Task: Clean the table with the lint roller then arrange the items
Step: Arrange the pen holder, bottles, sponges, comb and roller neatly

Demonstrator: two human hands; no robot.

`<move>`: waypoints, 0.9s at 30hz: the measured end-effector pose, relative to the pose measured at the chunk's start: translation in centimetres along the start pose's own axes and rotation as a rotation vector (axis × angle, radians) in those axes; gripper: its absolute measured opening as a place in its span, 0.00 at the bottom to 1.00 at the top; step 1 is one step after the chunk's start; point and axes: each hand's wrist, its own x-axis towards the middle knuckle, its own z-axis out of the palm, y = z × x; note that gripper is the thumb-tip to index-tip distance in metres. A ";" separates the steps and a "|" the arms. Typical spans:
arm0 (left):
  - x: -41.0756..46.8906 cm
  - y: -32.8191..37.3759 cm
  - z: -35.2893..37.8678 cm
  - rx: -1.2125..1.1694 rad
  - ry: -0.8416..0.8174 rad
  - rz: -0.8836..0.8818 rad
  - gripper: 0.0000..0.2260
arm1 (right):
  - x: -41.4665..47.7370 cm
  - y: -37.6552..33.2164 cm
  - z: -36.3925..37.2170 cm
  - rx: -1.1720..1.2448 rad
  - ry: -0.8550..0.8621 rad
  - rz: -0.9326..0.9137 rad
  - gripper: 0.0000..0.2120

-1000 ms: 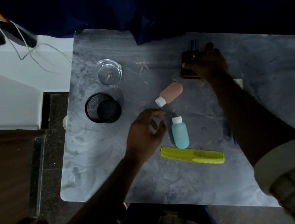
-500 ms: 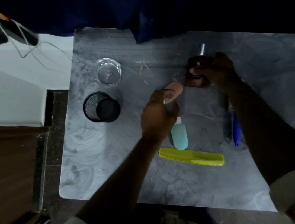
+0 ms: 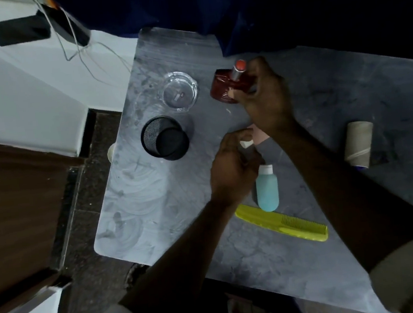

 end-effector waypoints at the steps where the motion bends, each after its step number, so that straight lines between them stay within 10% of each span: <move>1: 0.1 0.0 -0.3 -0.005 0.016 0.009 0.15 | 0.2 -0.3 0.6 -0.014 -0.001 -0.012 0.23; 27: -0.5 -2.3 -1.0 0.050 0.017 -0.001 0.19 | 0.8 0.2 1.2 -0.164 -0.009 -0.042 0.24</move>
